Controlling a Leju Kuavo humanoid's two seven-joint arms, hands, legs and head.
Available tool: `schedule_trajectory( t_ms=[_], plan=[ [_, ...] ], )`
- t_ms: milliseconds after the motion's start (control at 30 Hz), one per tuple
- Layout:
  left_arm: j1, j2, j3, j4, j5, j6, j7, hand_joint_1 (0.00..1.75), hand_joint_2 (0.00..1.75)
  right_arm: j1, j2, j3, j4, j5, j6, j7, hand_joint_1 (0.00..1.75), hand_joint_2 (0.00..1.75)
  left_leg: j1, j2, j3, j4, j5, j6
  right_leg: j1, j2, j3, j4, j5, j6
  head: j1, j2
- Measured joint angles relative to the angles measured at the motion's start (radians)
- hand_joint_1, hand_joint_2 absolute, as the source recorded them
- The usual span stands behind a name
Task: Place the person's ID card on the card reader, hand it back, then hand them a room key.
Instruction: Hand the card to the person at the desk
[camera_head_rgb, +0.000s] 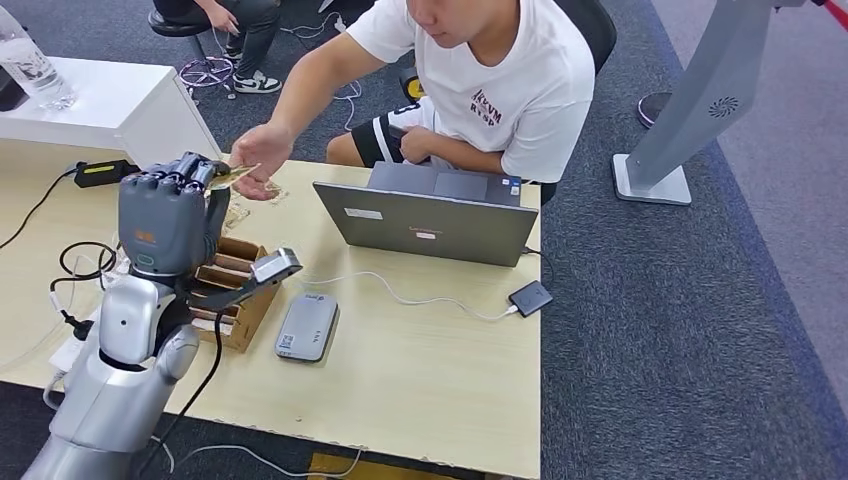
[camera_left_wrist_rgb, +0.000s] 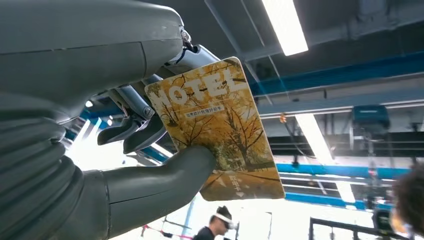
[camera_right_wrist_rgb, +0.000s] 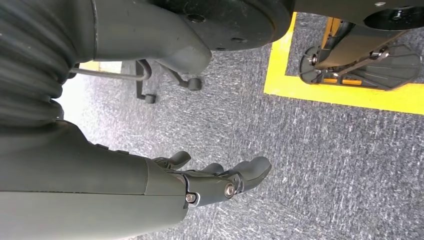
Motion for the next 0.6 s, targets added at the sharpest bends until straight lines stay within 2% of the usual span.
schedule_trajectory(
  t_ms=[167, 433, 567, 600],
  plan=[
    [-0.071, 0.018, 0.058, 0.095, 0.005, -0.005, 0.0, 1.75, 1.75, 0.0, 0.0, 0.003, 0.0, 0.012, 0.002, 0.004, 0.0, 1.75, 0.0, 0.001, 0.0, 0.0, 0.0, 0.0, 0.0, 0.001, 0.0, 0.0, 0.0, 0.0, 0.0, 0.0],
    [-0.088, 0.025, 0.081, 0.15, 0.009, -0.007, 0.008, 1.75, 1.75, -0.001, 0.0, 0.006, 0.001, 0.013, 0.003, 0.004, 0.0, 1.75, 0.0, 0.001, -0.001, 0.0, 0.0, 0.0, 0.0, 0.001, -0.001, 0.0, 0.0, 0.0, 0.0, 0.0],
    [-0.084, 0.029, 0.09, 0.164, 0.015, -0.004, 0.012, 0.0, 1.75, 0.0, 0.0, 0.006, 0.001, 0.013, 0.003, 0.004, 0.0, 1.75, 0.0, 0.001, -0.001, 0.0, 0.0, 0.0, 0.0, 0.001, -0.001, 0.0, 0.0, 0.0, 0.0, 0.0],
    [-0.082, 0.03, 0.092, 0.166, 0.016, -0.001, 0.013, 0.0, 1.75, 0.0, 0.0, 0.006, 0.001, 0.013, 0.003, 0.004, 0.0, 1.75, 0.0, 0.001, -0.001, 0.0, 0.0, 0.0, 0.0, 0.0, -0.001, 0.0, 0.0, 0.0, 0.0, 0.0]
  ],
)
